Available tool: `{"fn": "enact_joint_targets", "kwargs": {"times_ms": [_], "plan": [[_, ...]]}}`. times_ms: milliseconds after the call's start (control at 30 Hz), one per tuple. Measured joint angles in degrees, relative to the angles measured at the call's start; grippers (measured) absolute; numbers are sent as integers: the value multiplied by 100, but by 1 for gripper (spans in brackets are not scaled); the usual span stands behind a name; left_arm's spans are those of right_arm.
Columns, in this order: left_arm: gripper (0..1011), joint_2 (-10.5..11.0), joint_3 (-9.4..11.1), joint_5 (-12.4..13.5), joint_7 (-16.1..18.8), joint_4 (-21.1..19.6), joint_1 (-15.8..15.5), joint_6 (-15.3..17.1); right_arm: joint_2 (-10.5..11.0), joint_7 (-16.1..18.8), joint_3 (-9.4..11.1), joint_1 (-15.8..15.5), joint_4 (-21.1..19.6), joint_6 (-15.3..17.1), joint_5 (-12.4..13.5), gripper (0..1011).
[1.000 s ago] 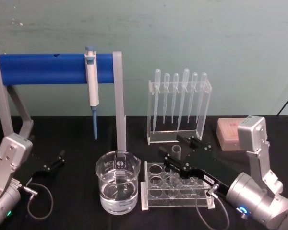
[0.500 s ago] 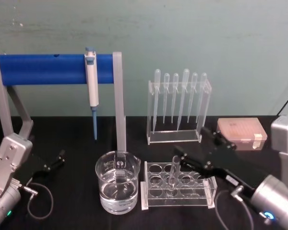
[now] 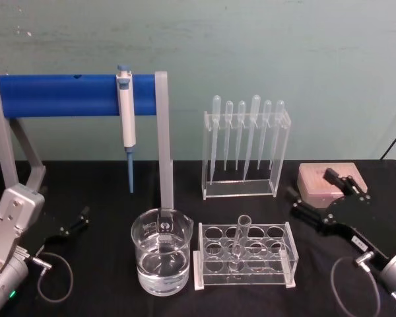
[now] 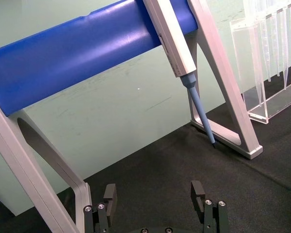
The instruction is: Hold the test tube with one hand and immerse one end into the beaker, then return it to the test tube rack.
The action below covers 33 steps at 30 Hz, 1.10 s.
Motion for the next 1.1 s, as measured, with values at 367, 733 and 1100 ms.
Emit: {"fn": "enact_joint_targets", "kwargs": {"times_ms": [367,733,1100], "plan": [[1000,0,0,0,0,0,0,0,-283,-532,125,118,546,89,-518,1002],[1000,0,0,1,0,0,0,0,-507,-1106,-77,506,1162,291,-1455,1002],[1000,0,0,0,0,0,0,0,-668,-1088,-204,767,1633,165,-1899,1002]]}}
